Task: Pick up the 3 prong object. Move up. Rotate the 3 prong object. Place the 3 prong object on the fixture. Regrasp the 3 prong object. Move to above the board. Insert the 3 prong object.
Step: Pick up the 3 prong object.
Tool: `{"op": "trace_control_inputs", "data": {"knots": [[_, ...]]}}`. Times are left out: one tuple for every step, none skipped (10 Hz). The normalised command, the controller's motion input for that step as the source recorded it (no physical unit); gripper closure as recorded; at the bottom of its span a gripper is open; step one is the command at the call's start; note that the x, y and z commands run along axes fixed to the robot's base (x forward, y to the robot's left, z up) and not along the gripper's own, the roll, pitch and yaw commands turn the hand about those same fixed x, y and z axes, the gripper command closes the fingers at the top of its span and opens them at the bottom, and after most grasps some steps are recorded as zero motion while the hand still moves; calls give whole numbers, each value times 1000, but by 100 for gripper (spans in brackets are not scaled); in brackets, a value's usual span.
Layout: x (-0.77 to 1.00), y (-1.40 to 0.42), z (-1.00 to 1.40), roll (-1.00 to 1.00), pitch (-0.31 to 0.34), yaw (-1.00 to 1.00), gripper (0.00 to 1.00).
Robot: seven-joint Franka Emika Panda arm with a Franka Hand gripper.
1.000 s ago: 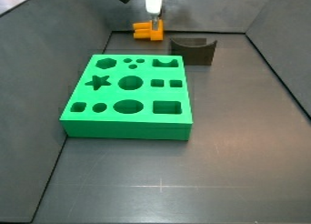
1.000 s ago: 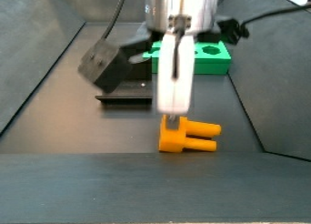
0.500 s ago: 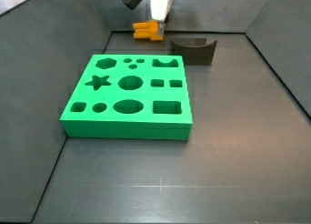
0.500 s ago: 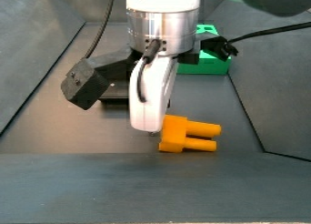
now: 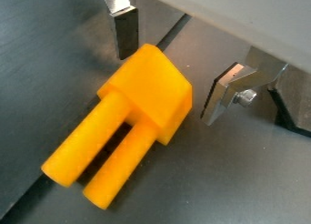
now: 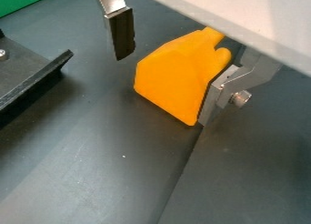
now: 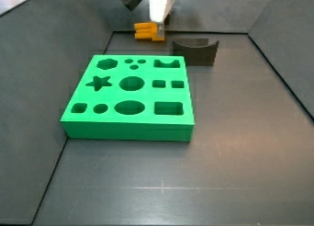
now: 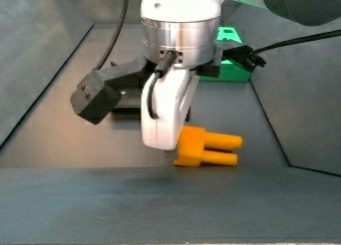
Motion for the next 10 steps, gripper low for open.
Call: {"op": "trace_control_inputs", "data": {"knots": [[0, 0, -194, -10, -66, 134, 0], [-89, 0, -174, -16, -67, 111, 0], [-74, 0, -169, -9, -61, 97, 0], [-49, 0, -146, 0, -51, 71, 0], [-29, -69, -103, -14, -44, 0, 0], [-43, -77, -103, -26, -43, 0, 0], [-131, 0, -123, -30, -44, -37, 0], [-174, -37, -123, -46, -49, -157, 0], [-131, -80, -151, -49, -66, -143, 0], [-66, -160, -171, -36, -76, -100, 0]]}}
